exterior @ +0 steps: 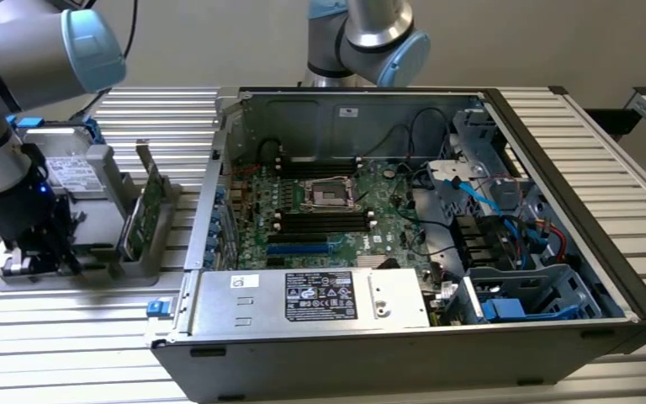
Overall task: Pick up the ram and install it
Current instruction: 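Pick up the ram and move it above insertion slot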
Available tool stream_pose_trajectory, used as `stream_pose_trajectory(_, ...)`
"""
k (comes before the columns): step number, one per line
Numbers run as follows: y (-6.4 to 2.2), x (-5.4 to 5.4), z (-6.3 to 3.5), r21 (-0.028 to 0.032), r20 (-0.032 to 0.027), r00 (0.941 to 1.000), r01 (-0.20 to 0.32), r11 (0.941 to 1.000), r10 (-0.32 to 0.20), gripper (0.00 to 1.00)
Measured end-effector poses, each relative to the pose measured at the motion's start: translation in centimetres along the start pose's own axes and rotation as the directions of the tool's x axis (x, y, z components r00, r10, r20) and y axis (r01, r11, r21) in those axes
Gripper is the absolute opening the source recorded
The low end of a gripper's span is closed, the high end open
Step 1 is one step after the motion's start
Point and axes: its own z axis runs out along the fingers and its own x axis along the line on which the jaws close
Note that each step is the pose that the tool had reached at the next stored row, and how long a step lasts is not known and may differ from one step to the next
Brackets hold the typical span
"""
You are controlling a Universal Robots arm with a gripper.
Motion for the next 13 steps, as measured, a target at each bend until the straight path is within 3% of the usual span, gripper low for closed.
stream_pose_trajectory(9, 0.02, 0.0, -0.91, 0.0009, 0.0136, 0.9999, 0.0, 1.0, 0.0, 0.14)
stream_pose_trajectory(13, 0.02, 0.0, -1.52, 0.001, 0.0167, 0.9999, 0.0, 1.0, 0.0, 0.14)
